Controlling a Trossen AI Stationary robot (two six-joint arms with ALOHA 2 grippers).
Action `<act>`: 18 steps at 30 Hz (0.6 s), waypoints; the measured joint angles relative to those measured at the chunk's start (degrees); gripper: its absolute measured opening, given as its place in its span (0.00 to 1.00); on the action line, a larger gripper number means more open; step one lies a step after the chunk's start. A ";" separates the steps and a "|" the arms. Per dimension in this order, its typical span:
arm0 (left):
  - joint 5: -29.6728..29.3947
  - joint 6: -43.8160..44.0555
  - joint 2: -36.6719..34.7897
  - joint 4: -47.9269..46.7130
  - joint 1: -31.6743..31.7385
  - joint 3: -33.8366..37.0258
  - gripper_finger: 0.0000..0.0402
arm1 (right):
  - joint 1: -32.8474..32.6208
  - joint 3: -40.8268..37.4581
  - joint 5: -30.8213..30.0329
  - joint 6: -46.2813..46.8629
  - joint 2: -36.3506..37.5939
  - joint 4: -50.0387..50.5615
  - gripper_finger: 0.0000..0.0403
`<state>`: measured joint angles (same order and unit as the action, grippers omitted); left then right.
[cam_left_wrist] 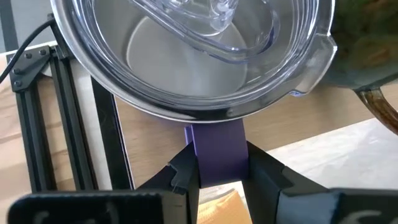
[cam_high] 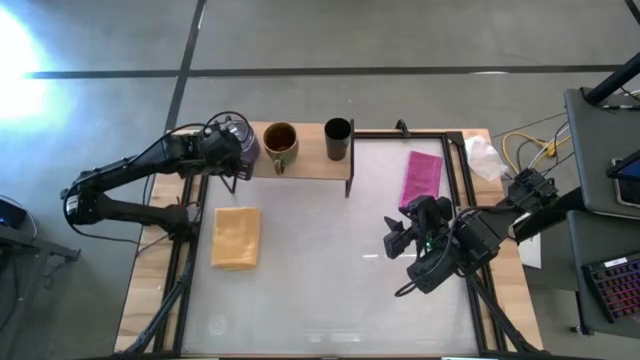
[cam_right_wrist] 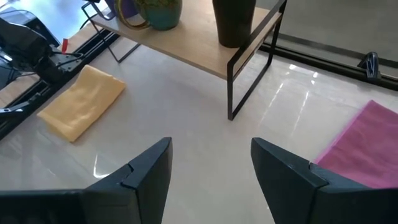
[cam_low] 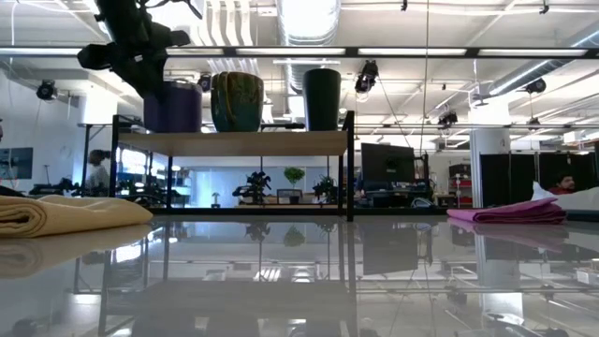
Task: Stack small to large cups/mugs on shelf
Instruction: Put the purple mug on the shelf
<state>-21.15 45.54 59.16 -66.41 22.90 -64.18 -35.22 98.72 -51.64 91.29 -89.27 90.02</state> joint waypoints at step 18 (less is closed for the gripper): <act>1.29 0.57 -1.87 -0.48 -0.02 -5.37 0.46 | 0.00 -0.74 0.13 -0.99 0.00 0.02 0.53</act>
<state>-19.86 46.11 57.29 -66.89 22.87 -69.55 -35.22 97.98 -51.51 90.30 -89.27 90.04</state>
